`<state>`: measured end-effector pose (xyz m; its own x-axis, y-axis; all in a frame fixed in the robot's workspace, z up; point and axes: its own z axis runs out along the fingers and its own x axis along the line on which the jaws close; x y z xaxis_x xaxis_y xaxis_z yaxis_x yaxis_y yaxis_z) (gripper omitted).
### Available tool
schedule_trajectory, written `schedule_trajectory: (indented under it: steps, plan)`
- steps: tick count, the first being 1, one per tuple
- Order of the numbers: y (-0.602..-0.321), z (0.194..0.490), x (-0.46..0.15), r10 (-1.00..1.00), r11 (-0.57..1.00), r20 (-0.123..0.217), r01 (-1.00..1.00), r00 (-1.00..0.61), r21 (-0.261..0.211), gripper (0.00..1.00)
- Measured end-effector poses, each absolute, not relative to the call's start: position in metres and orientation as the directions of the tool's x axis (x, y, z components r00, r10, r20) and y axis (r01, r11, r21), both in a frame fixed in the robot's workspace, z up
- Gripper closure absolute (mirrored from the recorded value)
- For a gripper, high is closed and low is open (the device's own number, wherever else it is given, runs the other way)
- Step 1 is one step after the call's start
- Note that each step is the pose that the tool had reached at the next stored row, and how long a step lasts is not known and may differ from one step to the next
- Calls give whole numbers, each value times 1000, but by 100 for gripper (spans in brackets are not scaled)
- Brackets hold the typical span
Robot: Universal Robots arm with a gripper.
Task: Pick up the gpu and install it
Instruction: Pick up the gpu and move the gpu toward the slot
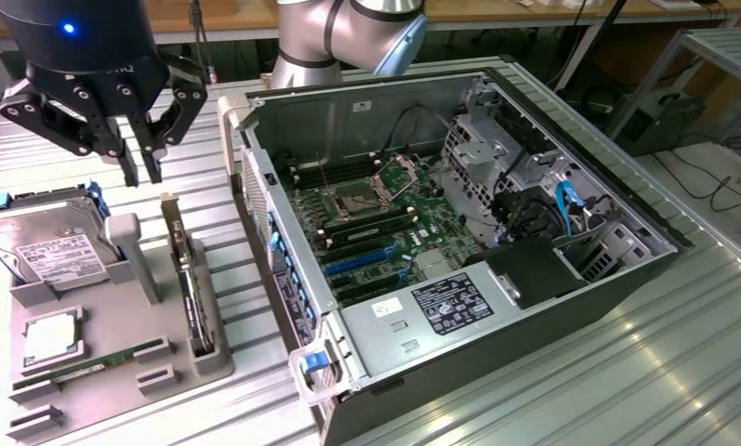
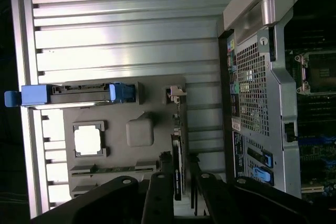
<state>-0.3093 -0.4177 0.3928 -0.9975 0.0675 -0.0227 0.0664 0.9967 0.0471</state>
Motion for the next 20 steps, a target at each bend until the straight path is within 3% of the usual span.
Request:
schedule_trajectory:
  steps: [1,4,6,8,9,10,20]
  plan:
    - [-418,393,-309,68,997,-23,66,-997,47,76]
    - [-418,393,-309,68,997,-23,66,-997,47,58]
    - [-418,393,-309,68,997,-23,66,-997,47,58]
    - [-418,393,-309,57,997,-23,56,-998,47,40]
    - [-418,392,-309,49,998,-23,48,-999,47,40]
    - [-418,391,-309,39,998,-23,38,-999,47,34]
    - [-428,386,-309,-4,999,-20,-5,-1000,47,34]
